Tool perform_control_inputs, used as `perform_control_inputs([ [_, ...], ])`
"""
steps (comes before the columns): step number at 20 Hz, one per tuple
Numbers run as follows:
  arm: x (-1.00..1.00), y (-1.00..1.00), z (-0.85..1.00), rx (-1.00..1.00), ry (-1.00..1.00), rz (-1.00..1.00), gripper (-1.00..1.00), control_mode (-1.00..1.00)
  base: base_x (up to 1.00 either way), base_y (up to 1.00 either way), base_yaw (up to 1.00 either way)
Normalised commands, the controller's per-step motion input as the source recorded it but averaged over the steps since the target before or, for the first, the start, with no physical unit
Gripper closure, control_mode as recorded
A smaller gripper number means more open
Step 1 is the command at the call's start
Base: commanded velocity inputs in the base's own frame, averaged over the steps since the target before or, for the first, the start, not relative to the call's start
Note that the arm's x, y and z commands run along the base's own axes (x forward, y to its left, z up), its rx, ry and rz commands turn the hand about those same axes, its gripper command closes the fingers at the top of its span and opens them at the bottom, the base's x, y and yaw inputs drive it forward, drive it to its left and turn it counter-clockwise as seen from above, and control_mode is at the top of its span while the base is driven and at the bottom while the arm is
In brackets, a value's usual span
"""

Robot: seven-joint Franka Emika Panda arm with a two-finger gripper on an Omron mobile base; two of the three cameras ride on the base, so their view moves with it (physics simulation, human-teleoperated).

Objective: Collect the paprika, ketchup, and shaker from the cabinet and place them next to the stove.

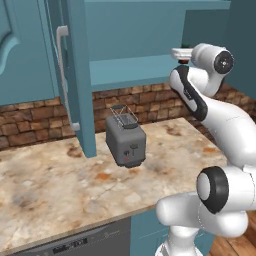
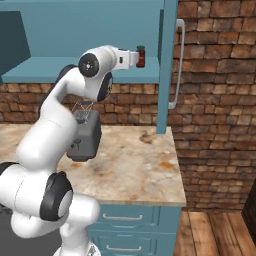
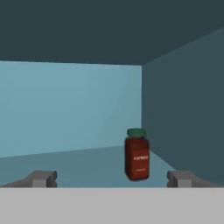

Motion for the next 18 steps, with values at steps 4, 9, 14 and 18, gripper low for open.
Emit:
perform_control_inputs([
  [4,0.36,-0.05,0.0,0.0,0.01,0.0,-1.0,-1.0,0.0,0.0,0.0],
  [9,0.34,-0.03,0.0,0.0,0.01,0.0,-1.0,-1.0,0.0,0.0,0.0],
  [14,0.27,-0.17,-0.05,0.0,0.03,0.0,-1.0,-1.0,0.0,0.0,0.0],
  [18,0.25,-0.17,-0.07,0.0,0.03,0.0,-1.0,-1.0,0.0,0.0,0.0],
])
